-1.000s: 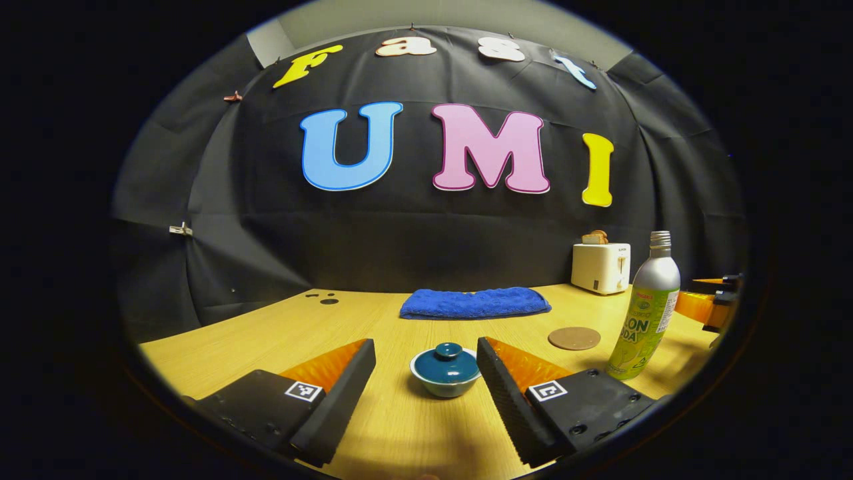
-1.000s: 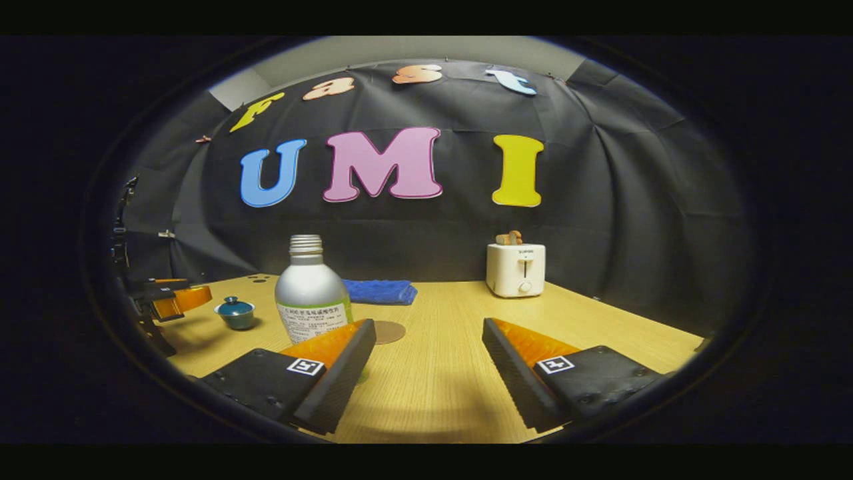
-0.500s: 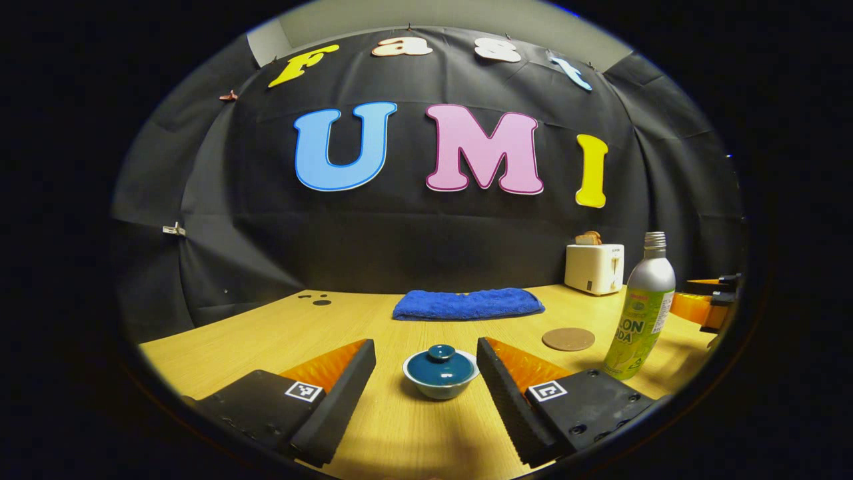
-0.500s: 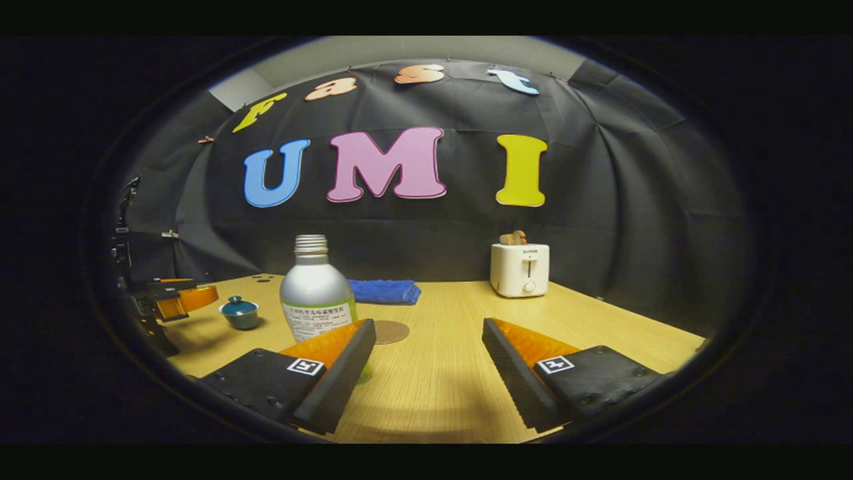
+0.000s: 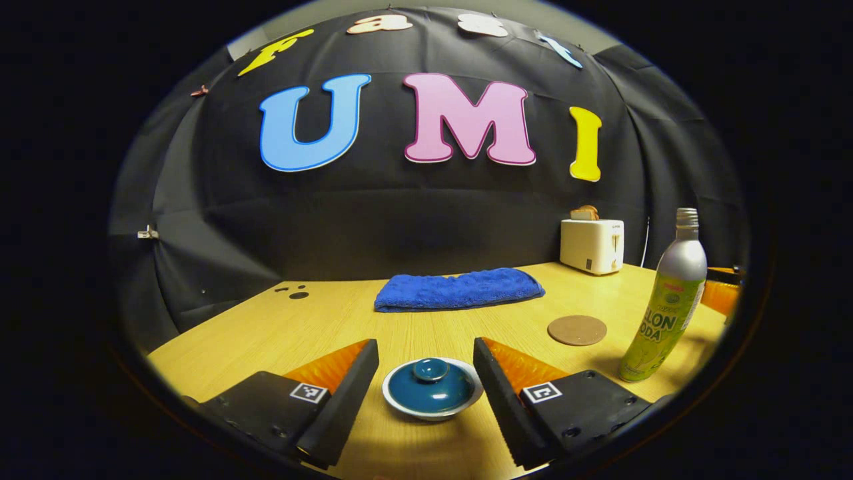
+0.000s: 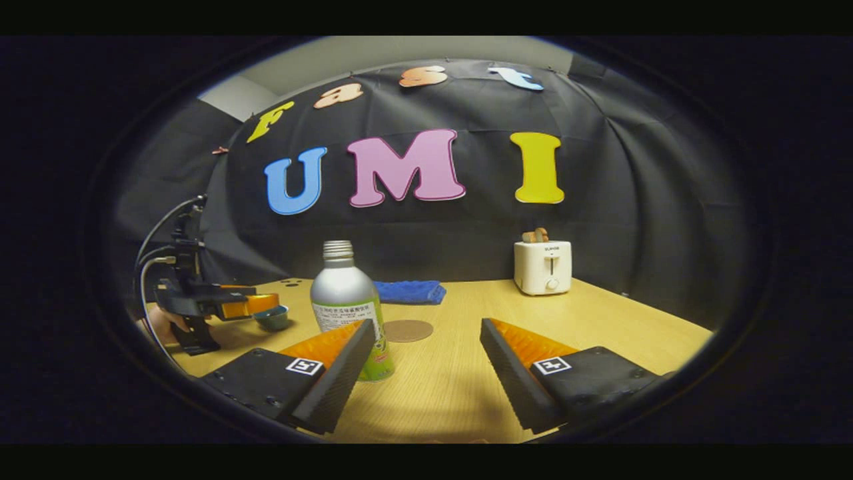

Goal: Open the teacup lid with one hand, grasp the water bottle and pour water into the teacup with the other hand; after pouring, place the water bottle on the coaster and then close the teacup lid.

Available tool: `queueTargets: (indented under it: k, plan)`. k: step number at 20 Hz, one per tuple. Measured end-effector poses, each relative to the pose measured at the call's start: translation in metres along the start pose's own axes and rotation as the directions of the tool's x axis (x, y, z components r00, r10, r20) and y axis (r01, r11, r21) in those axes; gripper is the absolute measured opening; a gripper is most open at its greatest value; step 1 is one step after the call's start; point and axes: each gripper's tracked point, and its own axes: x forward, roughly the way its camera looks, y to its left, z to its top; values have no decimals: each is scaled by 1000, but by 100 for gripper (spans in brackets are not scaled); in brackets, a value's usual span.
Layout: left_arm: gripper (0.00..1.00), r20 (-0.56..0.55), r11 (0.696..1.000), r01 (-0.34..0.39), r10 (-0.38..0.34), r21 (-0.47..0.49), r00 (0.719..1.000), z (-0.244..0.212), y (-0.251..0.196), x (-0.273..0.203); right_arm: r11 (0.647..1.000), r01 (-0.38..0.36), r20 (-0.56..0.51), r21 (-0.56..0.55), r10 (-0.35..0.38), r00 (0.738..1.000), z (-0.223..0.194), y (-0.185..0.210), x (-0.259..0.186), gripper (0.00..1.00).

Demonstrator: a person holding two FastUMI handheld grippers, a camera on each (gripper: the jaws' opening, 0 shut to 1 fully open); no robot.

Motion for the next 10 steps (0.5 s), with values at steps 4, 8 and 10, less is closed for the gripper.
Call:
queueTargets:
  k: [4,8,10]
  plan:
    - [81,-44,999,14,-12,41,999,-5,-5,13,1000,-18,-7,4,18,1000,4,-5,-7,99]
    - [62,-62,999,13,-11,32,998,-7,-9,20,997,-80,1,-20,80,997,14,9,-5,99]
    - [57,-67,999,3,-1,37,998,-7,-7,20,993,-115,-9,-31,115,993,9,21,-5,99]
